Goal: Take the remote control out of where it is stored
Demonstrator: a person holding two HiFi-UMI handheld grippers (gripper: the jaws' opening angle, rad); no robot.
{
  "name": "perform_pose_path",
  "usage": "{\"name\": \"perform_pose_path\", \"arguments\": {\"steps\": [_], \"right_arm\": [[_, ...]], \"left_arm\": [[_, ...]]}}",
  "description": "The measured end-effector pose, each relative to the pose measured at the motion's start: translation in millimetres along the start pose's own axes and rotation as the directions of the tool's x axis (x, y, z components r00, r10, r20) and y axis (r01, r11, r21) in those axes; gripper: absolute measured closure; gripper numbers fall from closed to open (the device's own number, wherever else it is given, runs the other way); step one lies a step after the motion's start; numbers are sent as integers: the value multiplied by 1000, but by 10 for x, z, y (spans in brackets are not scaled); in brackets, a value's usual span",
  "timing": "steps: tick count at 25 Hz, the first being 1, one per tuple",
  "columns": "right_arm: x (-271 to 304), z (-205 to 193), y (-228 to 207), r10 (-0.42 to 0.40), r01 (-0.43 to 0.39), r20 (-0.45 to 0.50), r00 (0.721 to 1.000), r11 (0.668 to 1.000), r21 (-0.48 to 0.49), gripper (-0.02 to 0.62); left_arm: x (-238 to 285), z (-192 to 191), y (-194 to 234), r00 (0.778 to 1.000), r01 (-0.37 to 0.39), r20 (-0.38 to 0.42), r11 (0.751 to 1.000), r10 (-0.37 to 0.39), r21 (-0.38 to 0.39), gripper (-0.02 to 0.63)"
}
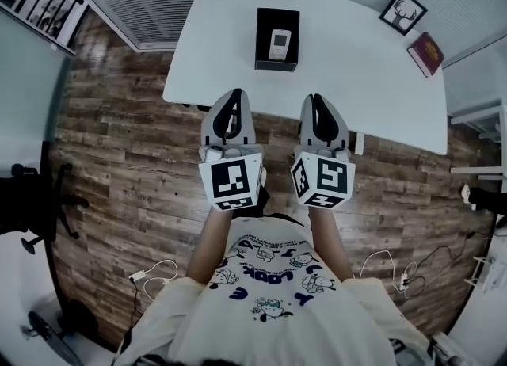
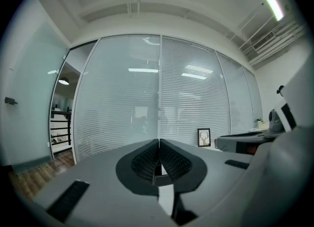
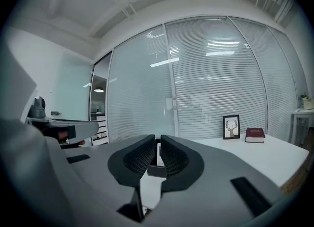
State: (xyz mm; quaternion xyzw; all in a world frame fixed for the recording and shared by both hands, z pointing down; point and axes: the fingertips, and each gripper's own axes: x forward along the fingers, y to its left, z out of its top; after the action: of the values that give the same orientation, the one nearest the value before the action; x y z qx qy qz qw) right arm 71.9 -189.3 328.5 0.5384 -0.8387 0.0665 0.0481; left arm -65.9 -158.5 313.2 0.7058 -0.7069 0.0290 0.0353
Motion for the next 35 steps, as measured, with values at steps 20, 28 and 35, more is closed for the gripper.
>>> {"name": "perform_pose_path", "arguments": {"steps": [20, 28, 35], "right_arm": [[911, -121, -103, -15, 15, -56, 998, 1000, 2, 540], [1355, -240, -200, 28, -28, -110, 994, 1000, -4, 540], [1778, -307, -326, 81, -82, -150, 985, 997, -2, 526]], "left_arm": [[882, -187, 296, 999, 17, -51, 999, -19, -27, 588], [1240, -298, 391, 996, -25, -84, 999, 21, -39, 588], [1594, -393, 487, 991, -72, -118, 996, 66, -47, 588]]}}
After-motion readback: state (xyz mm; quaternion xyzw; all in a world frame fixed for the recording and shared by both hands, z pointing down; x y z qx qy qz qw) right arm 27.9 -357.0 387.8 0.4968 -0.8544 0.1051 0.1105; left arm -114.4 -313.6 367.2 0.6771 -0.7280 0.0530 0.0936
